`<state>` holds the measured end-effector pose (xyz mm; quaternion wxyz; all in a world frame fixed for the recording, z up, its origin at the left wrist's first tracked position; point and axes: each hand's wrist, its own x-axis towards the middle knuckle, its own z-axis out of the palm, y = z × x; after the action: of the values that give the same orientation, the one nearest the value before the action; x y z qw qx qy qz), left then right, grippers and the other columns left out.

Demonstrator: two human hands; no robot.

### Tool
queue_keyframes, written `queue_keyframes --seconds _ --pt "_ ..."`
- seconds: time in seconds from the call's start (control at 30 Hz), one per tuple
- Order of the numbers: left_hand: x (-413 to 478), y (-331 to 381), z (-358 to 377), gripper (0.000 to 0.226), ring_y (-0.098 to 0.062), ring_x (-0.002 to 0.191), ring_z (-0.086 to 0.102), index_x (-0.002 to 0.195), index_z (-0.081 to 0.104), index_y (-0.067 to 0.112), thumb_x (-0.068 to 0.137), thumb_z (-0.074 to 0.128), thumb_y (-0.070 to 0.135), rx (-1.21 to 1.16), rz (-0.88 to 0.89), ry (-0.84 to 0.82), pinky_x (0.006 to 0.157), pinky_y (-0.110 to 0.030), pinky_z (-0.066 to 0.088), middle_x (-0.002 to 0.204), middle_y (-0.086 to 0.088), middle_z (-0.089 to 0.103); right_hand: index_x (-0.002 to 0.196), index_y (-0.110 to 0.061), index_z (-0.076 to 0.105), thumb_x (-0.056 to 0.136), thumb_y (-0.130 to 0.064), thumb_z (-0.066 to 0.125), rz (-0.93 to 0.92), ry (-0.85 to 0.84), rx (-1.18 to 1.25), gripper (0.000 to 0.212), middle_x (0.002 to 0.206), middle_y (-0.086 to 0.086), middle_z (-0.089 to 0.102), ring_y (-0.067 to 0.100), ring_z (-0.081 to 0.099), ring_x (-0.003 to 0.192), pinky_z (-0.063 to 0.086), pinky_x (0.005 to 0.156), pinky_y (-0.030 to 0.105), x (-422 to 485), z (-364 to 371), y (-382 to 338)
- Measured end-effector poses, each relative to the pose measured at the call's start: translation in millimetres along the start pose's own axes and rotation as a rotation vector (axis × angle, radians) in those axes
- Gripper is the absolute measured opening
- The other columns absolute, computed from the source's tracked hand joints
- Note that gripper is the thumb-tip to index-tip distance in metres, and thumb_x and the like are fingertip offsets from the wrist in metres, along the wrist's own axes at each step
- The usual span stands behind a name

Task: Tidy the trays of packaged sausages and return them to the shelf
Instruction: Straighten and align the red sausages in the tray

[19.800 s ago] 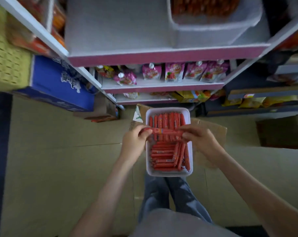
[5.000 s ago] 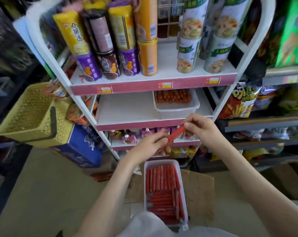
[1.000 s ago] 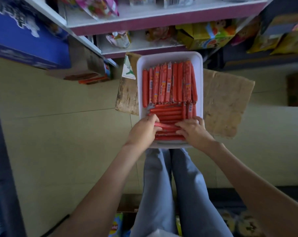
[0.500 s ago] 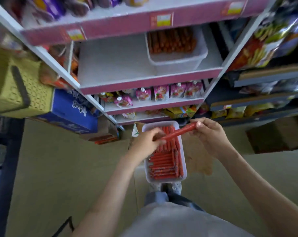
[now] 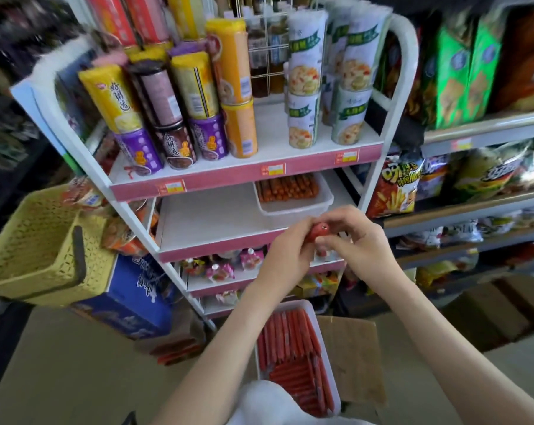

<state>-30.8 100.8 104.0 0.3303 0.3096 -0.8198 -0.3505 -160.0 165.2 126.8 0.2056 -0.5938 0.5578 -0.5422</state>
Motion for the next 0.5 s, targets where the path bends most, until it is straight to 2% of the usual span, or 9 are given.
queue_keyframes --seconds 0.07,0.13,0.23,0.3,0.37,0.43,0.47,0.5 --pt "-1.5 1.5 -1.4 0.027 -0.004 0.084 0.059 0.112 0.052 0.025 0.092 0.053 0.006 -0.070 -0.021 0.041 0.071 -0.006 0.041 0.097 0.006 0.064 0.105 -0.034 0.058 0.078 0.004 0.072 -0.038 -0.007 -0.034 0.049 0.102 -0.006 0.060 0.005 0.060 0.088 0.047 0.079 0.012 -0.2 2.1 3.5" --pt "-1.6 4.8 -1.2 0.035 -0.004 0.085 0.064 0.121 0.043 0.027 0.093 0.056 0.010 -0.277 -0.125 0.115 0.072 -0.015 0.050 0.099 0.008 0.064 0.116 -0.038 0.053 0.077 -0.001 0.075 -0.009 -0.065 -0.068 0.057 0.110 -0.007 0.058 0.002 0.057 0.095 0.044 0.083 0.011 -1.8 2.6 12.2" --pt "4.9 4.3 -4.1 0.055 -0.020 0.089 0.067 0.134 0.028 0.024 0.092 0.060 0.009 -0.871 -0.473 0.227 0.071 -0.034 0.057 0.108 -0.003 0.063 0.121 -0.042 0.051 0.075 -0.021 0.077 -0.015 -0.168 -0.118 0.057 0.115 -0.012 0.057 0.005 0.052 0.108 0.040 0.090 0.012 -9.8 3.8 28.2" --pt "6.8 -1.8 -6.7 0.049 -0.026 0.083 0.067 0.129 0.030 0.018 0.091 0.058 0.002 -1.169 -0.643 0.233 0.070 -0.040 0.059 0.097 -0.011 0.065 0.120 -0.035 0.057 0.077 -0.032 0.071 -0.084 -0.183 -0.146 0.045 0.117 -0.010 0.057 0.007 0.049 0.112 0.038 0.094 0.013 -15.3 8.7 34.4" --pt "3.1 -3.7 -10.5 0.030 -0.029 0.080 0.066 0.118 0.040 0.008 0.092 0.054 0.001 -1.264 -0.679 0.150 0.070 -0.041 0.059 0.087 -0.016 0.062 0.117 -0.026 0.062 0.083 -0.034 0.065 -0.171 -0.156 -0.189 0.035 0.115 -0.008 0.059 0.011 0.051 0.109 0.040 0.095 0.017 -17.2 15.3 36.9" --pt "-6.5 -4.3 -12.0 0.010 -0.026 0.075 0.067 0.104 0.050 0.001 0.095 0.051 0.005 -1.282 -0.689 0.064 0.067 -0.035 0.059 0.083 -0.017 0.061 0.114 -0.022 0.064 0.085 -0.030 0.061 -0.216 -0.136 -0.211 0.030 0.110 -0.014 0.059 0.009 0.051 0.103 0.040 0.092 0.017 -18.5 21.2 38.2" --pt "-10.6 -4.2 -11.7 0.013 -0.023 0.077 0.068 0.100 0.053 -0.001 0.096 0.051 0.011 -1.240 -0.725 0.038 0.068 -0.032 0.059 0.083 -0.015 0.063 0.112 -0.022 0.065 0.086 -0.028 0.061 -0.230 -0.130 -0.215 0.028 0.109 -0.017 0.058 0.005 0.050 0.102 0.038 0.091 0.015 -19.5 23.4 39.5" --pt "-14.0 -4.0 -12.7 0.023 -0.021 0.084 0.068 0.105 0.056 0.000 0.097 0.052 0.021 -1.116 -0.762 0.007 0.073 -0.030 0.057 0.089 -0.011 0.066 0.110 -0.023 0.065 0.086 -0.026 0.061 -0.225 -0.121 -0.207 0.024 0.108 -0.019 0.057 0.001 0.049 0.102 0.037 0.092 0.014 -21.1 25.6 41.0"
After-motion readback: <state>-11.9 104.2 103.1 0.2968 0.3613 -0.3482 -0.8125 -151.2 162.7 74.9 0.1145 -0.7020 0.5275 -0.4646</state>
